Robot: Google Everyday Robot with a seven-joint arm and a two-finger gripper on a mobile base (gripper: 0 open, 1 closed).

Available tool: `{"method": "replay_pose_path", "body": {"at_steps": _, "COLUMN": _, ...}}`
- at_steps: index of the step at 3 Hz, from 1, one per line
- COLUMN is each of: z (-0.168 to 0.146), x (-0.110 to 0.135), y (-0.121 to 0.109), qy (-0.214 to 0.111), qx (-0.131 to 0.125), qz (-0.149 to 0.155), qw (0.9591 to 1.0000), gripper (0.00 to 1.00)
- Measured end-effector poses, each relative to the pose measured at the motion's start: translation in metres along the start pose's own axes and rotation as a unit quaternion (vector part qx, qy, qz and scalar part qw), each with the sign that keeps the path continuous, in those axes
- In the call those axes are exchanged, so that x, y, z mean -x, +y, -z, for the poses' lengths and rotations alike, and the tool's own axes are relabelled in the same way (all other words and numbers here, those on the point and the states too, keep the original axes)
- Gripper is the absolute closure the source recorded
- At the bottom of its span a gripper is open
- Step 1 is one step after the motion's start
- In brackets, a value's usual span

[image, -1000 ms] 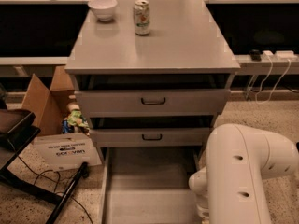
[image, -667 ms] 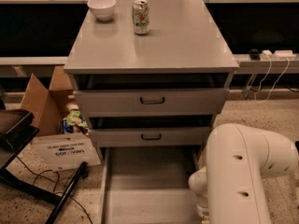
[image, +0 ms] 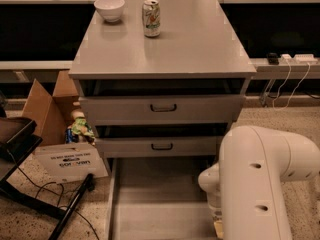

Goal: Open bottom drawer

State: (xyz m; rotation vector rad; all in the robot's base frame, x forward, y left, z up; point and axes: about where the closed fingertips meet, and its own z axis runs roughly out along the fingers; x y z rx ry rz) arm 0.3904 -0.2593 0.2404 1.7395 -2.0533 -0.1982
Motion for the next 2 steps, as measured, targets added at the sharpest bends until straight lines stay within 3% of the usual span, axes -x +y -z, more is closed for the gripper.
{"method": "replay_pose_path", "body": {"at_steps": 1, "z": 0.077, "x": -0.028, "y": -0.026, "qy": 0.005, "qx": -0.021, "qz": -0.019, "qw": 0.9996, "gripper": 0.0}}
{"method": "replay_pose_path", "body": {"at_steps": 2, "z": 0.142, "x": -0.072, "y": -0.023, "qy": 0.009, "qx": -0.018, "qz": -0.062, "qw": 0.9979, "gripper": 0.0}}
